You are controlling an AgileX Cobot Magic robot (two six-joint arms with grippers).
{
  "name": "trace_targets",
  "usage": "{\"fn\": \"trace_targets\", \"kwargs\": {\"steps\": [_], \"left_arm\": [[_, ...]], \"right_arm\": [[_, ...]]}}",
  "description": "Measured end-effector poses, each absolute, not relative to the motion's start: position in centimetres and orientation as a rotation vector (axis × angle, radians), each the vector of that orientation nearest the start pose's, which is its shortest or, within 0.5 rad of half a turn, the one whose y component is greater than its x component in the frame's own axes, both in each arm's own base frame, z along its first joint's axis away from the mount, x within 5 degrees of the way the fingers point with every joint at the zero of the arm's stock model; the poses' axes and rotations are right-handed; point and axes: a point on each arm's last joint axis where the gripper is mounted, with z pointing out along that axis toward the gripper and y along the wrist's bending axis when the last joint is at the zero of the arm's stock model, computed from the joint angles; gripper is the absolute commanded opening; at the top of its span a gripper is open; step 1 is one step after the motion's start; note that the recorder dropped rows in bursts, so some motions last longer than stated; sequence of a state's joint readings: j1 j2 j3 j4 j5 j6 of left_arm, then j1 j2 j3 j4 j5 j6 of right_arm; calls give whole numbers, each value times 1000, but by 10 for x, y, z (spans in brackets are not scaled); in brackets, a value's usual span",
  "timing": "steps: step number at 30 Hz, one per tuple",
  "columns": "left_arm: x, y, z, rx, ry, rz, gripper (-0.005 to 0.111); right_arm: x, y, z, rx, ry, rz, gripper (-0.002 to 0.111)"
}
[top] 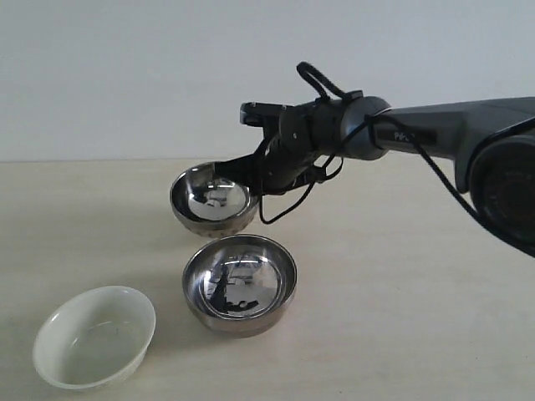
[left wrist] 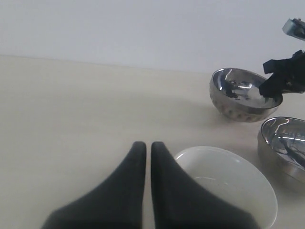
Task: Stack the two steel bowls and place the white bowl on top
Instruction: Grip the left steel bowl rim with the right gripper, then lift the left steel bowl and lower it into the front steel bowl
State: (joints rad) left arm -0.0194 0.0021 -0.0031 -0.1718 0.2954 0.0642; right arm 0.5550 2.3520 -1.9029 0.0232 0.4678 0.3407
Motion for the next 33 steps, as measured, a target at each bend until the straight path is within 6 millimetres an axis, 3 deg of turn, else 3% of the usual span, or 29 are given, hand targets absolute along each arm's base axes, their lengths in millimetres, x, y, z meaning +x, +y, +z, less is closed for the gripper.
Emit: {"fn": "trace_targets", "kwargs": {"steps": [9,19,24,33], "left_arm": [[54,-6,188,-36,1775,-131,4],[54,-6,188,-36,1775,-131,4],[54,-6,188,-36,1775,-131,4],[54,-6,188,-36,1775,-131,4]], "right_arm": [[428,267,232,-273,2438,418,0],[369,232,271,-363,2475,386,0],[340,221,276,-355,2521,470,0],[315,224,236,-376,2588,514,0]]}}
